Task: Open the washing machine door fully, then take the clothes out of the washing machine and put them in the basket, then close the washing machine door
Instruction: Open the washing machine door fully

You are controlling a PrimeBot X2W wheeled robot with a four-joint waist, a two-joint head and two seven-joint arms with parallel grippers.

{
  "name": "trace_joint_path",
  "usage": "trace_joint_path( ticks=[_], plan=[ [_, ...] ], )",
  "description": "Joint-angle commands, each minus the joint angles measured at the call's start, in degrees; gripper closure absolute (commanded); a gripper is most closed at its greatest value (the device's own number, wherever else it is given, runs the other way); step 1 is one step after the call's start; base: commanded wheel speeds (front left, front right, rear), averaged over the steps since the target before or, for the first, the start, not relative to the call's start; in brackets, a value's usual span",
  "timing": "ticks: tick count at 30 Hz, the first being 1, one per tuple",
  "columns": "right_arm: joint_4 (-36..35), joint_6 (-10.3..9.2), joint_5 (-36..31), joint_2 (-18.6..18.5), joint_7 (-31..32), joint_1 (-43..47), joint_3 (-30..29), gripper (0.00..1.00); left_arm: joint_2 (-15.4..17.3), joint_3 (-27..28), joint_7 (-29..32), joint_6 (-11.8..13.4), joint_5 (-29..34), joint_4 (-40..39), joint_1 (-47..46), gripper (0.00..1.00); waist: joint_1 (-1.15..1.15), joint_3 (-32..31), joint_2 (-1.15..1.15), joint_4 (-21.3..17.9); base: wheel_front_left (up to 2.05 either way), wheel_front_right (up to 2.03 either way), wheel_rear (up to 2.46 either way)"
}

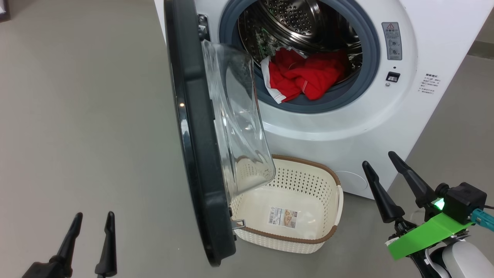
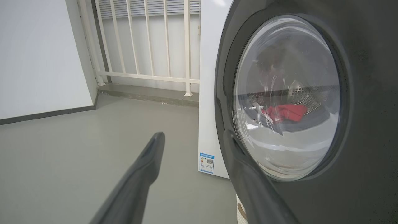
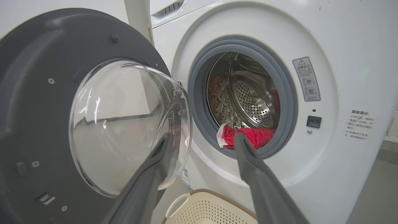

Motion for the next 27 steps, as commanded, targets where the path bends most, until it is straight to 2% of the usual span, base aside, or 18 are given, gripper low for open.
trace_joint_path(
  ticks=[1,14,16,17,18,27],
  plan=[
    [-1.1,0.09,-0.1,-1.0,-0.4,0.3,0.8,0.00,1.3,1.9,-0.5,-0.2,-0.3,-1.4,-2.6,0.00,0.00,0.0,0.00,0.0,0.00,0.00,0.00],
    [-0.2,0.09,-0.5,-0.9,-0.4,0.7,0.5,0.00,1.6,1.6,-0.5,-0.2,-0.5,-2.8,-2.9,0.00,0.00,-0.1,0.00,-0.1,0.00,0.00,0.00],
    [0.0,0.09,-0.6,-0.9,-0.4,0.9,0.4,0.00,2.0,1.2,-0.5,-0.2,-0.5,-3.0,-3.1,0.54,0.00,-0.2,0.00,0.0,0.00,0.00,0.00],
    [0.0,0.09,-0.6,-0.9,-0.4,1.0,0.3,0.00,2.2,1.1,-0.5,-0.2,-0.5,-3.1,-3.3,0.71,0.00,-0.2,0.00,0.0,0.00,0.00,0.00],
    [0.1,0.09,-0.6,-0.9,-0.4,1.1,0.2,0.00,2.4,0.9,-0.5,-0.2,-0.6,-3.3,-3.4,1.00,0.00,-0.3,0.00,0.0,0.00,0.00,0.00],
    [0.6,0.09,-0.3,-0.5,-0.4,1.3,0.1,0.00,3.4,0.8,-0.5,-0.2,-0.4,-8.0,-5.4,1.00,0.00,-0.6,0.00,0.0,0.00,0.00,0.00]
  ],
)
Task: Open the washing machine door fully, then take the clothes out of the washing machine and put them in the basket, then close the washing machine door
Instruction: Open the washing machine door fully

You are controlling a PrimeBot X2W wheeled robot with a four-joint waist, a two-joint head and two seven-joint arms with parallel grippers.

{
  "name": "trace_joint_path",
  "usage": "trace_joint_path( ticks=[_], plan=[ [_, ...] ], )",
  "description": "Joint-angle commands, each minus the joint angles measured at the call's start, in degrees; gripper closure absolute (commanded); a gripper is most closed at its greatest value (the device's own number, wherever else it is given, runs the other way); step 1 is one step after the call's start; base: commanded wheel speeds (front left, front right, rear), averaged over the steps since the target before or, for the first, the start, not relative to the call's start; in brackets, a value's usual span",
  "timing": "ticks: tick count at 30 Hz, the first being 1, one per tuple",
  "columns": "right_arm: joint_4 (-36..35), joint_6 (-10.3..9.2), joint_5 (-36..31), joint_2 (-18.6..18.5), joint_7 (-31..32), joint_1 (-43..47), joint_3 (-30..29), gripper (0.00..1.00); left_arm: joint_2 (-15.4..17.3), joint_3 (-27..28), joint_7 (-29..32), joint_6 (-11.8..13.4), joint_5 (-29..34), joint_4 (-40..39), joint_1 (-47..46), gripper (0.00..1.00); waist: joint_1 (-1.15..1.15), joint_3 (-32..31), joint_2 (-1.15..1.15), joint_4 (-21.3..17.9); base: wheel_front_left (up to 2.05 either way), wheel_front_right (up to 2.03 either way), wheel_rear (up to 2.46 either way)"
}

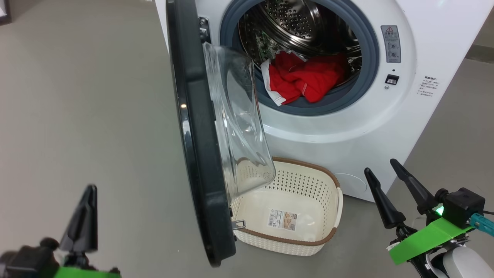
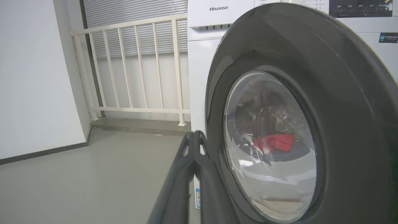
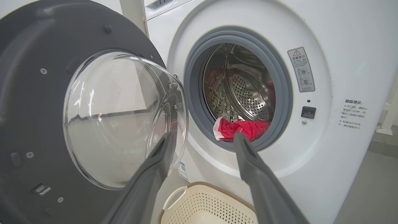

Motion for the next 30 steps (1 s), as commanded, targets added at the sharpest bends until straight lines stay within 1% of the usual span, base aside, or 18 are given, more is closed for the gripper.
trace_joint_path(
  ticks=[1,6,10,11,15,18,24,27,30],
  plan=[
    [-1.2,0.09,0.1,-0.6,-0.4,0.3,0.4,0.00,1.4,2.4,-0.5,-0.2,-0.2,-3.5,-3.7,1.00,0.00,0.0,0.00,0.0,0.00,0.00,0.00],
    [-1.2,0.09,0.3,-0.4,-0.4,0.5,0.4,0.00,1.2,1.6,-0.5,-0.2,0.8,-8.3,-4.8,1.00,0.00,-0.1,0.00,0.0,0.00,0.00,0.00],
    [-1.6,0.09,0.3,-0.1,-0.4,0.5,0.4,0.00,0.7,0.2,-0.5,-0.2,1.3,-14.2,-5.1,1.00,0.00,-0.1,0.00,-0.3,0.00,0.00,0.00],
    [-1.6,0.09,0.3,-0.1,-0.4,0.5,0.4,0.00,0.7,0.2,-0.5,-0.2,1.3,-14.2,-5.1,1.00,0.00,-0.1,0.00,-0.3,0.00,0.00,0.00],
    [-1.8,0.09,0.2,0.0,-0.4,0.7,0.1,0.00,0.6,-2.8,-0.5,-0.2,1.3,-19.9,-5.0,1.00,0.00,0.1,0.00,-0.5,0.00,0.00,0.00],
    [-1.8,0.09,0.3,0.0,-0.4,0.7,0.0,0.00,0.6,-5.7,-0.4,-0.2,1.1,-22.6,-5.0,1.00,0.00,0.2,0.00,-0.5,0.00,0.00,0.00],
    [-1.8,0.09,0.3,0.1,-0.4,0.5,0.0,0.00,0.2,-12.2,0.8,-0.2,0.3,-24.3,-6.4,1.00,0.00,0.2,0.00,-0.6,0.00,0.00,0.00],
    [-1.8,0.09,0.4,0.1,-0.4,0.2,0.4,0.00,-0.2,-16.0,1.4,-0.2,-0.5,-23.6,-6.6,1.00,0.00,0.2,0.00,-0.9,0.00,0.00,0.00],
    [-1.8,0.09,0.5,0.2,-0.4,0.0,0.5,0.00,-1.1,-17.9,1.4,-0.2,-1.4,-21.8,-6.2,1.00,0.00,0.2,0.00,-1.2,0.00,0.00,0.00]
  ],
)
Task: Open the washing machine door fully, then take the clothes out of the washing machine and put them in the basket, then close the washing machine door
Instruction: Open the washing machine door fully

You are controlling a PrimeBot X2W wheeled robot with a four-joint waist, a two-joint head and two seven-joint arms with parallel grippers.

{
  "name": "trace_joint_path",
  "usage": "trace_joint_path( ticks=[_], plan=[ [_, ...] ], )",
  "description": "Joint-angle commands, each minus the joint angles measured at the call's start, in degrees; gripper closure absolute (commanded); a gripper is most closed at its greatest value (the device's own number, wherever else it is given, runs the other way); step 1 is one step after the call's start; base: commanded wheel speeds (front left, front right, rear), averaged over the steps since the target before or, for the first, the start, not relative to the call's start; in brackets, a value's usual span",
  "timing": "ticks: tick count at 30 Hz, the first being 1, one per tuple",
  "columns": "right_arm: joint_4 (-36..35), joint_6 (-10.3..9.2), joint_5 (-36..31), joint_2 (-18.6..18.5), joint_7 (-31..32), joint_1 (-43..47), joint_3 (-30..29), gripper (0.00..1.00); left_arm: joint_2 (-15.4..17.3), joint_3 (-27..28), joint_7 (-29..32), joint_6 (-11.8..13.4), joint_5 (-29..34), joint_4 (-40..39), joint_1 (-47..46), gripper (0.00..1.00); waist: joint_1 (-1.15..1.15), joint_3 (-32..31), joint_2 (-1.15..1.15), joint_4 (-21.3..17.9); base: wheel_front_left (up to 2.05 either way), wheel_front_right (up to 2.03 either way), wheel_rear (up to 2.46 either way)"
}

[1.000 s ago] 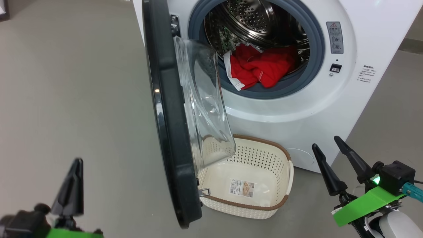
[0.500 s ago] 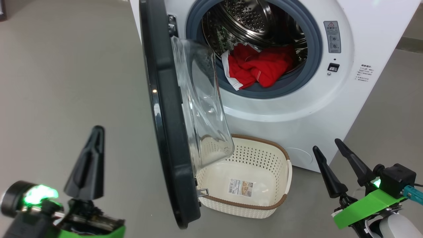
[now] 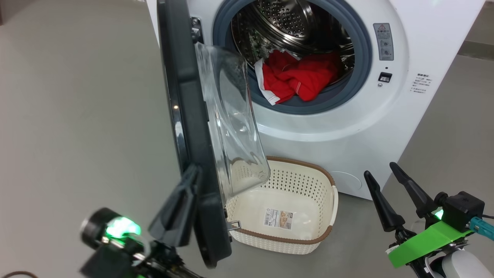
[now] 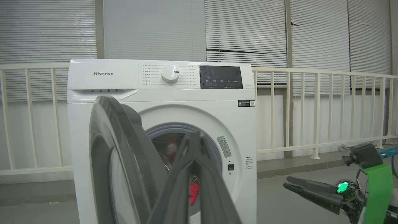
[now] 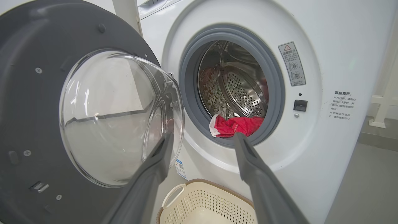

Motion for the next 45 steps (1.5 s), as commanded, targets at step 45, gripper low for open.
trace_joint_path(
  ticks=[45],
  plan=[
    [-1.1,0.09,0.7,0.2,-0.4,-0.8,0.5,0.00,3.2,-4.0,-1.0,2.8,-11.5,24.0,-4.2,1.00,0.00,0.7,0.00,1.4,0.00,0.00,0.00]
  ],
)
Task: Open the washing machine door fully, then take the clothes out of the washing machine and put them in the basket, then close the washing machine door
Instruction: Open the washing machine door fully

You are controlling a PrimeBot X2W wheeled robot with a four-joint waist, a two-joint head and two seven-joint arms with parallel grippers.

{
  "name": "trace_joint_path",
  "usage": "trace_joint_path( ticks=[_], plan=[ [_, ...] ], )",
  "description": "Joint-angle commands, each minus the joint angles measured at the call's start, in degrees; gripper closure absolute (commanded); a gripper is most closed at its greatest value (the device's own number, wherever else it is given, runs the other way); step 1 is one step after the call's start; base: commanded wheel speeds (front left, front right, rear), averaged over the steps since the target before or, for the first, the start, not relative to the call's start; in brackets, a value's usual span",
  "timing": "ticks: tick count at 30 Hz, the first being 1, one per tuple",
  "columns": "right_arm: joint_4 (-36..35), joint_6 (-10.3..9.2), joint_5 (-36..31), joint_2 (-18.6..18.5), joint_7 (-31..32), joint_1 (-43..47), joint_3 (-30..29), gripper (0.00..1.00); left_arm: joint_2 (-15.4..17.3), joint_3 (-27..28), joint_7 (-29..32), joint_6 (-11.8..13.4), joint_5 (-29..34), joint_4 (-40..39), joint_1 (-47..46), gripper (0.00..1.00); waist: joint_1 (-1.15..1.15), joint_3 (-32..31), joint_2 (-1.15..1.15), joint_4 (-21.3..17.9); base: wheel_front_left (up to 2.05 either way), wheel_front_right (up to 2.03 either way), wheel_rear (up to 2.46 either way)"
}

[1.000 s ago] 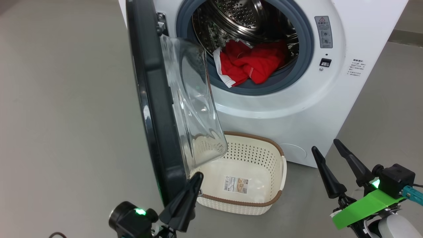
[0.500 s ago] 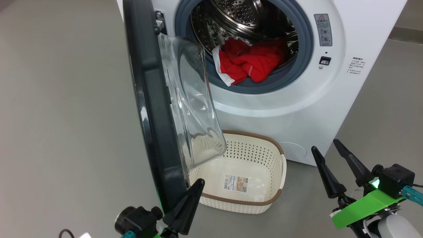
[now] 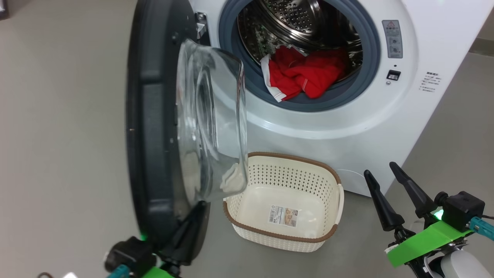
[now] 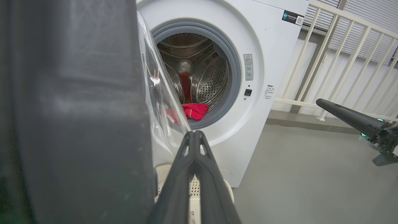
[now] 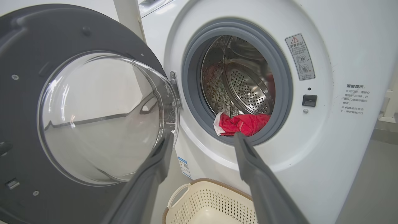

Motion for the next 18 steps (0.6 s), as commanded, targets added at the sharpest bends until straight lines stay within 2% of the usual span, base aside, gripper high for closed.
trace_joint_path(
  ticks=[1,18],
  plan=[
    [-1.3,0.09,0.3,-0.5,-0.4,-0.8,0.8,0.00,2.2,3.8,-0.4,1.2,-0.5,-0.6,-2.0,1.00,0.00,0.0,0.00,0.4,0.00,0.00,0.00],
    [-1.1,0.09,0.1,-0.2,-0.4,-1.5,0.8,0.00,7.1,9.7,2.6,4.2,-3.2,1.0,-2.9,1.00,0.00,1.6,0.00,4.2,0.00,0.00,0.00]
  ],
)
